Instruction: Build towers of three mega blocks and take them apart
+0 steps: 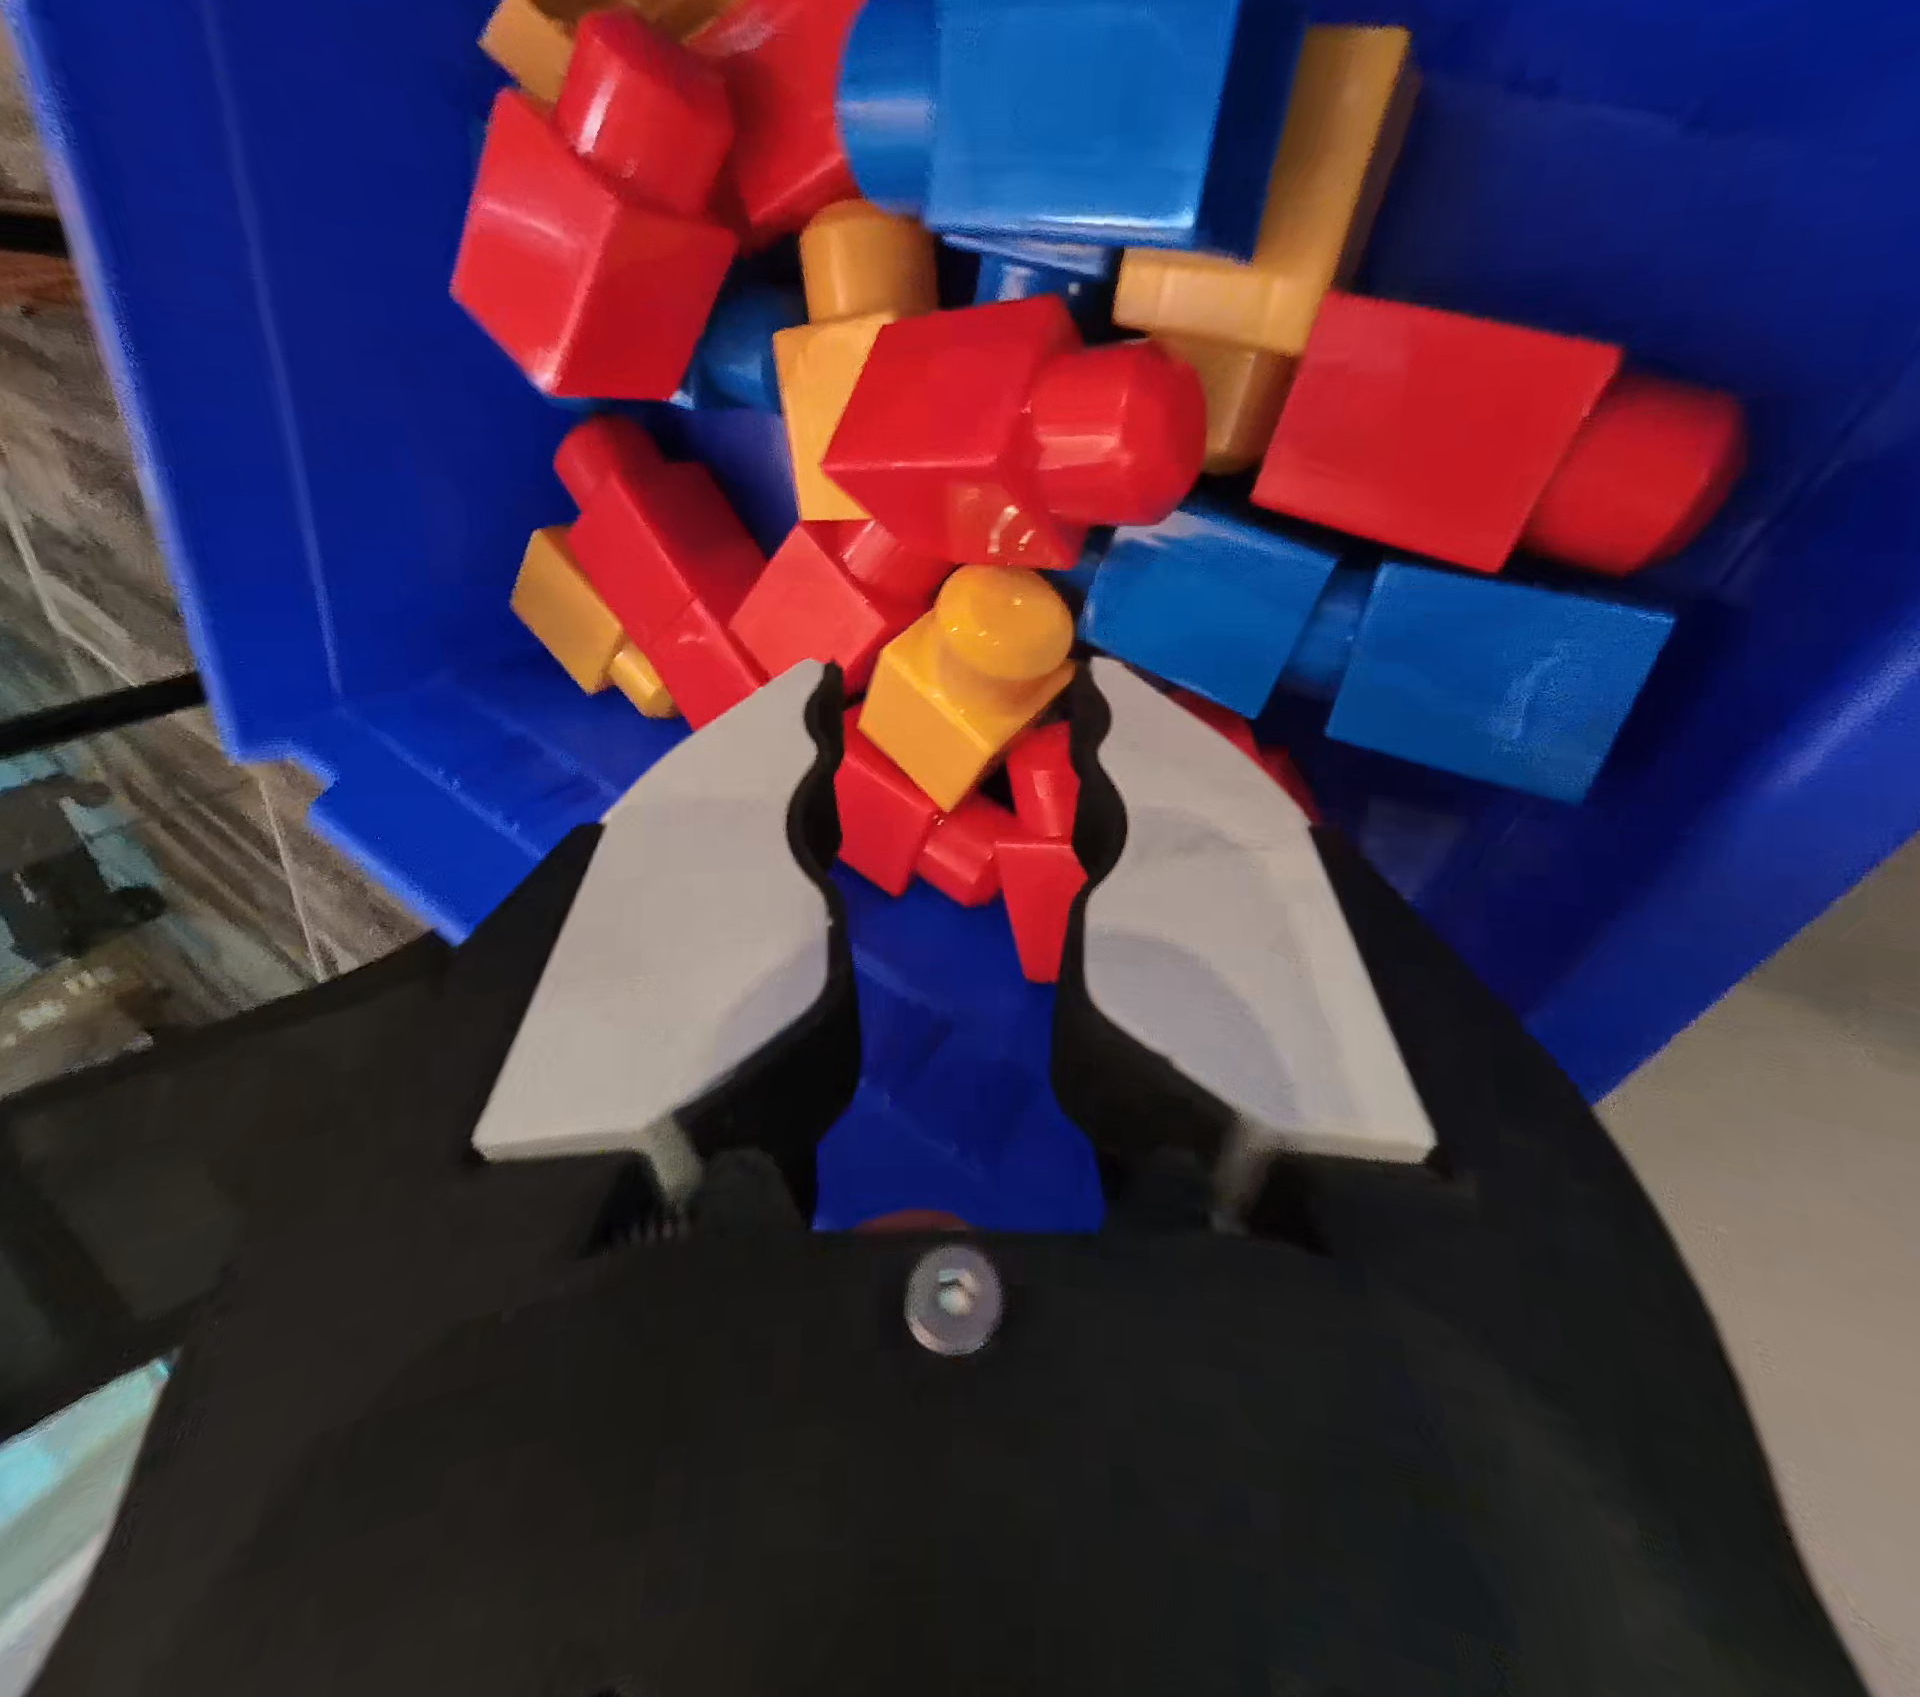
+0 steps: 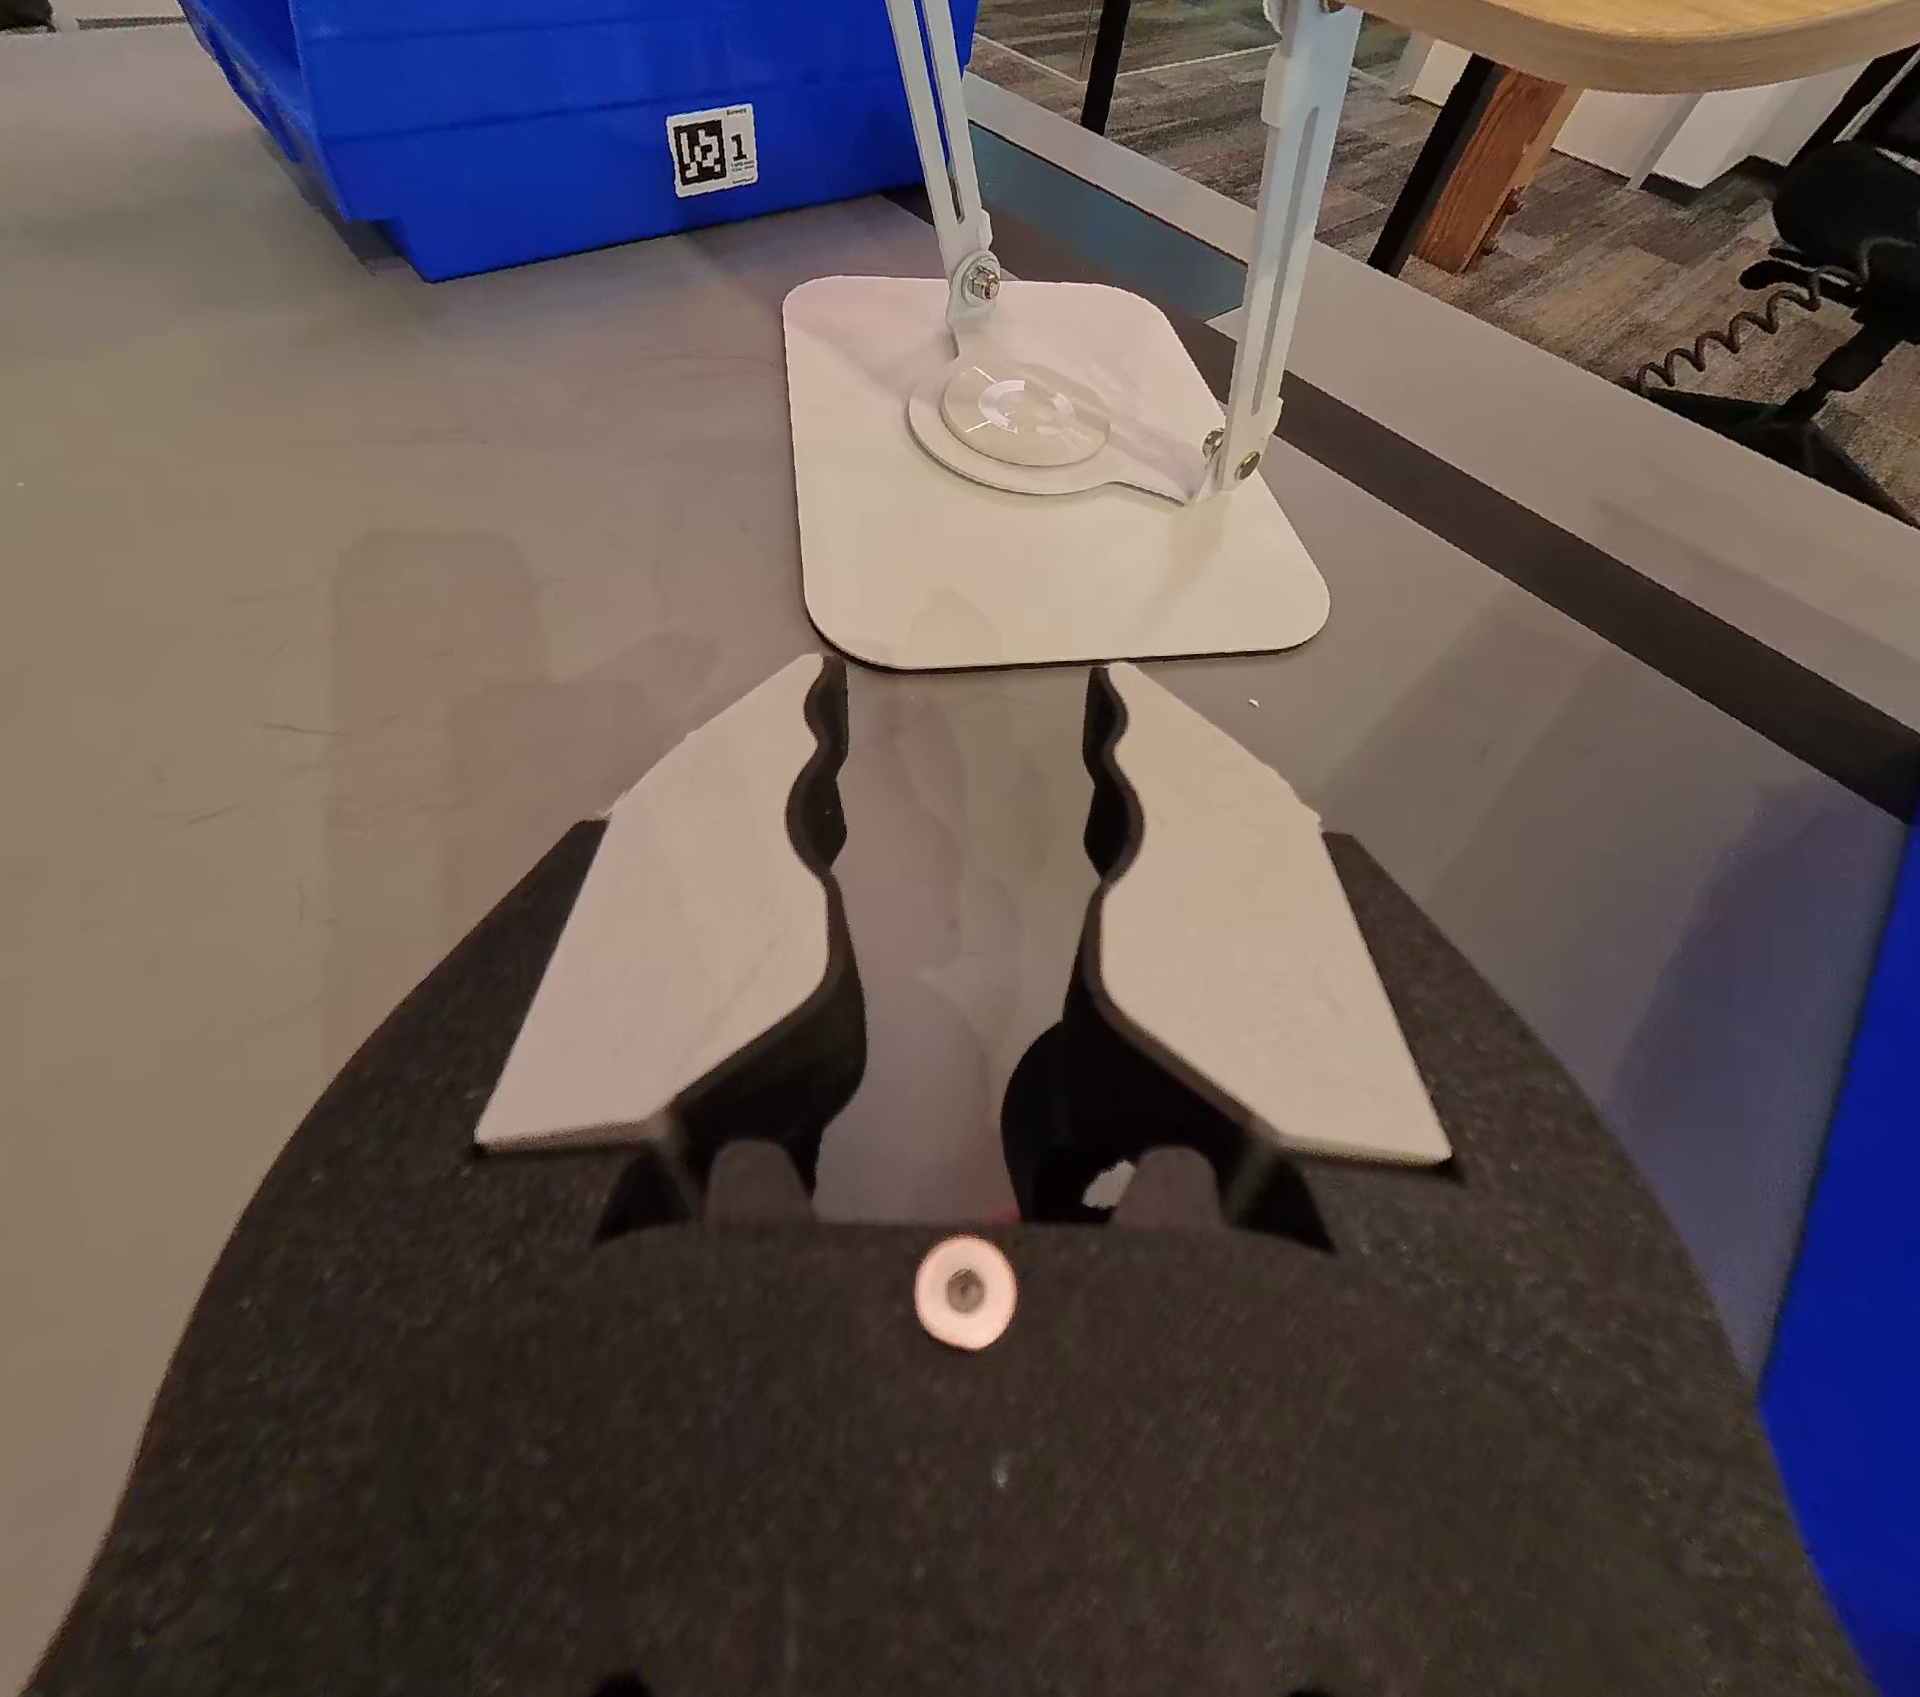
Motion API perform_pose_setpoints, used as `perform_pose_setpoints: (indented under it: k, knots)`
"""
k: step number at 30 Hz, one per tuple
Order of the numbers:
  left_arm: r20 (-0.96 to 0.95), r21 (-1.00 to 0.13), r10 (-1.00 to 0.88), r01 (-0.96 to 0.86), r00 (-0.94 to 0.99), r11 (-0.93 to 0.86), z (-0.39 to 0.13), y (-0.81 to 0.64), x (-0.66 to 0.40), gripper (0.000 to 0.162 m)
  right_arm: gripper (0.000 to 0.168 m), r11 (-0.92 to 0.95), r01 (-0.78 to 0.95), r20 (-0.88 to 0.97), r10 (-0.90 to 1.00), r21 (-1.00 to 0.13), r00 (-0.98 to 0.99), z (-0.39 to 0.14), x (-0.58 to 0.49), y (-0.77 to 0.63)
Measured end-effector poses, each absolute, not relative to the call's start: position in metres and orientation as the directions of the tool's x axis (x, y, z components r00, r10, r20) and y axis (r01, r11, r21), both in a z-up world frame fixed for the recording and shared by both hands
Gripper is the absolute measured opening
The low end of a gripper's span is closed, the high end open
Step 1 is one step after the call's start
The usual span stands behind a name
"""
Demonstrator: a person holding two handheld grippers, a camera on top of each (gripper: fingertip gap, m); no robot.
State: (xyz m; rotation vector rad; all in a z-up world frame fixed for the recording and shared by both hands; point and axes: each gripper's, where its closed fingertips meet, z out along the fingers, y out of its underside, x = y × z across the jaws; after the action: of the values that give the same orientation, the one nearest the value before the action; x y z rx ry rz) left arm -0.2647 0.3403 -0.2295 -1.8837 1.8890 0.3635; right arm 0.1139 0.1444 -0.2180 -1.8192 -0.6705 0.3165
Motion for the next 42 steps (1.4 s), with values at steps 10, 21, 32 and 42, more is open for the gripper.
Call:
perform_pose_setpoints:
  k: [10, 21, 32, 42]
  knots:
    - [-0.446, -0.018, -0.891, -0.995, -0.082, 0.1, -0.258, 0.348, -0.267, 0.025, 0.044, -0.227, 0.298, 0.112, 0.59, -0.927, 0.799, -0.22, 0.113, 0.144]
    - [-0.424, 0.057, -0.905, -0.998, -0.041, 0.018, -0.25, 0.36, -0.284, 0.047, 0.044, -0.228, 0.301, 0.113, 0.595, -0.926, 0.796, -0.22, 0.112, 0.144]
    - [-0.196, 0.201, -0.979, -0.976, 0.048, -0.088, -0.278, 0.354, -0.292, 0.041, 0.044, -0.228, 0.301, 0.11, 0.598, -0.926, 0.794, -0.22, 0.112, 0.144]
    - [-0.3, -0.168, -0.897, -0.944, 0.323, -0.284, -0.225, 0.355, -0.28, 0.039, 0.044, -0.225, 0.303, 0.111, 0.604, -0.926, 0.789, -0.22, 0.111, 0.144]
